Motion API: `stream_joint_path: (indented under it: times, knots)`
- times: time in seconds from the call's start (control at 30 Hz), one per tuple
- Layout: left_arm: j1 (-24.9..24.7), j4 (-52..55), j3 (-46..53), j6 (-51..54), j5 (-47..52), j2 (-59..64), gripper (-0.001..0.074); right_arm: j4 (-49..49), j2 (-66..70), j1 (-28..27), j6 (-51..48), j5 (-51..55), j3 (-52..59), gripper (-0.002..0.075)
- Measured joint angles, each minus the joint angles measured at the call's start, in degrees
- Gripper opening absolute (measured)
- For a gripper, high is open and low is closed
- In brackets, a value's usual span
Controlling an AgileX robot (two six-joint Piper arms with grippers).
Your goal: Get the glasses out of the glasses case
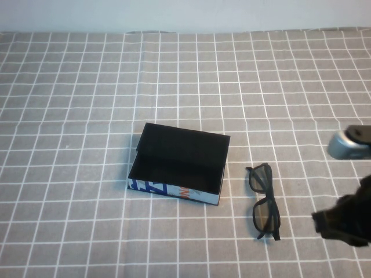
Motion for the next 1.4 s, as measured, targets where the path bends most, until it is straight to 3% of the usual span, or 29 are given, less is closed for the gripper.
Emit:
stream_joint_path:
  times: [0.2,0.4,0.63,0.73,0.87,1.07,1.4]
  knots:
    - [0.0,0.0,0.0,0.0,0.0,0.0,-0.0004,-1.0,-5.3,0.0,-5.4,-0.6,3.4,-0.0016]
    - [0.0,0.0,0.0,0.0,0.0,0.0,-0.0004,-4.6,-10.8,-1.9,-7.9,-14.3,12.1,-0.0018]
    - [0.0,0.1,0.0,0.0,0.0,0.0,-0.0004,-4.5,-29.0,-17.9,-10.2,-42.4,32.0,-0.0018]
    - [0.0,0.2,0.0,0.0,0.0,0.0,-0.0004,-4.5,-38.8,-22.7,-10.6,-48.2,40.3,-0.0018]
    - [0.0,0.2,0.0,0.0,0.0,0.0,-0.0004,-4.5,-51.4,-26.0,-10.6,-47.0,46.5,-0.0018]
    - [0.0,0.2,0.0,0.0,0.0,0.0,-0.0004,-5.1,-62.2,-26.4,-10.7,-39.7,48.1,-0.0018]
    - [0.0,0.2,0.0,0.0,0.0,0.0,-0.0004,-5.4,-64.1,-26.5,-10.7,-33.4,48.1,-0.0018]
